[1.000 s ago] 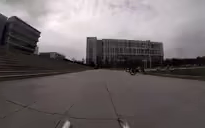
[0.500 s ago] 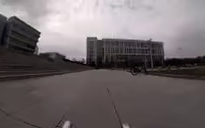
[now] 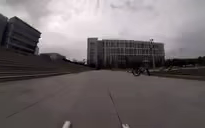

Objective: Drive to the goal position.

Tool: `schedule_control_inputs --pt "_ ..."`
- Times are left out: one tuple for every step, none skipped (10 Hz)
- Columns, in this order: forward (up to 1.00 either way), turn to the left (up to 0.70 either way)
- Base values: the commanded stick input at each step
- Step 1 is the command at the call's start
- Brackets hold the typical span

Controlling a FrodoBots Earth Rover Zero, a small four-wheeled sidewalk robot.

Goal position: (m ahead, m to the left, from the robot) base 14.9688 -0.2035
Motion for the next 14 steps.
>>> schedule_control_inputs --pt "0.70 0.00" --pt "0.70 0.00" --pt "0.70 0.00" --pt "0.70 0.00" --pt "0.70 0.00" --pt "0.70 0.00" --pt "0.70 0.00" --pt "0.70 0.00" --pt "0.70 0.00" --pt "0.70 0.00" --pt "0.70 0.00" --pt "0.70 0.00" --pt "0.70 0.00" --pt "0.70 0.00"
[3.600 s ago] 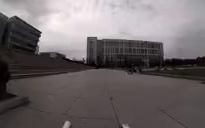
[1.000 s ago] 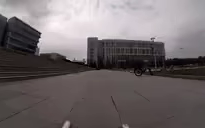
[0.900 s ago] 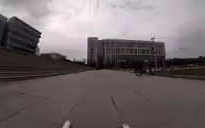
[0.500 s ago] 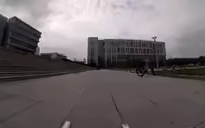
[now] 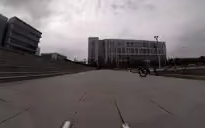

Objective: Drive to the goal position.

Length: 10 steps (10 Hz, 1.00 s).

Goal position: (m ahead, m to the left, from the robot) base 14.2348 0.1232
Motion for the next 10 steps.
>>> schedule_control_inputs --pt "0.70 0.00" --pt "0.70 0.00" --pt "0.70 0.00" --pt "0.70 0.00" --pt "0.70 0.00" --pt "0.70 0.00" --pt "0.70 0.00" --pt "0.70 0.00" --pt "0.70 0.00" --pt "0.70 0.00"
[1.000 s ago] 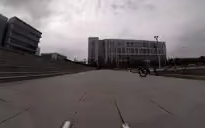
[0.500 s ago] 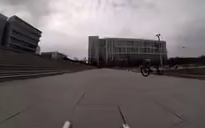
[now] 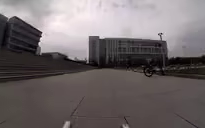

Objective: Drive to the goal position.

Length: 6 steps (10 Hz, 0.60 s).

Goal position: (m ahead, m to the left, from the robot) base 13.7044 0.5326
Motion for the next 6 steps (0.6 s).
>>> schedule_control_inputs --pt "0.70 0.00" --pt "0.70 0.00" --pt "0.70 0.00" --pt "0.70 0.00" --pt "0.70 0.00" --pt "0.70 0.00"
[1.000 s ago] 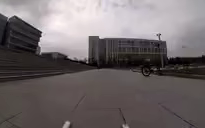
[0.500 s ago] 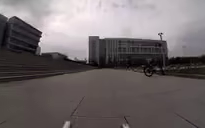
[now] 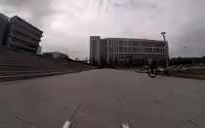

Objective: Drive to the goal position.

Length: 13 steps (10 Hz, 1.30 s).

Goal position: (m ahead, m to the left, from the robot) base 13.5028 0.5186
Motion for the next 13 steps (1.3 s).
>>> schedule_control_inputs --pt "0.70 0.00" --pt "0.70 0.00" --pt "0.70 0.00" --pt "0.70 0.00" --pt "0.70 0.00" --pt "0.70 0.00" --pt "0.70 0.00" --pt "0.70 0.00" --pt "0.70 0.00" --pt "0.70 0.00" --pt "0.70 0.00" --pt "0.70 -0.16" --pt "0.70 -0.03"
